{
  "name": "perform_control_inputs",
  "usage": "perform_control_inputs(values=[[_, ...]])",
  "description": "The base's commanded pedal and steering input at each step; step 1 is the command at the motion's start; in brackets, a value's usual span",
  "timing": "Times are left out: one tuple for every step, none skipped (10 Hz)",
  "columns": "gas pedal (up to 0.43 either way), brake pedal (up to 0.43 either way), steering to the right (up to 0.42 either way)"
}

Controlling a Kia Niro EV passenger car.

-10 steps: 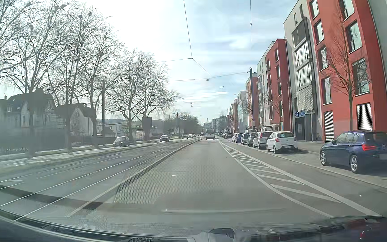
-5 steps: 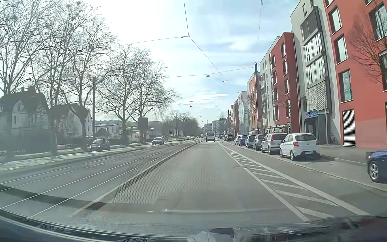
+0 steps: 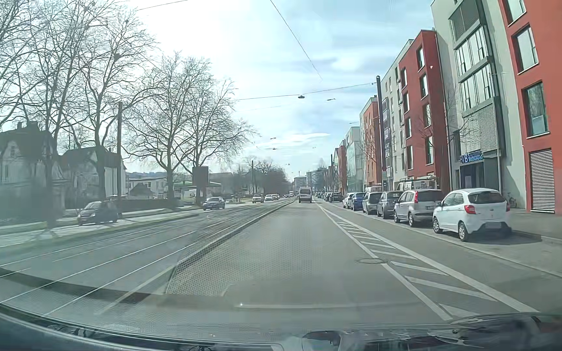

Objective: Follow the waypoints while adhering to traffic rules and regulations

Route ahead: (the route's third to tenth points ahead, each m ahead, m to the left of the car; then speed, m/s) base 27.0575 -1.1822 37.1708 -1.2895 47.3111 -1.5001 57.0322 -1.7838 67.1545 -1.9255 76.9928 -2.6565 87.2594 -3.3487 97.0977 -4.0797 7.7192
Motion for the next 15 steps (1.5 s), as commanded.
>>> perform_control_inputs(values=[[0.079, 0.000, 0.004], [0.079, 0.000, 0.005], [0.079, 0.000, 0.004], [0.079, 0.000, 0.005], [0.079, 0.000, 0.005], [0.079, 0.000, 0.005], [0.079, 0.000, 0.005], [0.079, 0.000, 0.005], [0.079, 0.000, 0.005], [0.079, 0.000, 0.005], [0.079, 0.000, 0.006], [0.079, 0.000, 0.008], [0.079, 0.000, 0.010], [0.079, 0.000, 0.014], [0.079, 0.000, 0.014]])
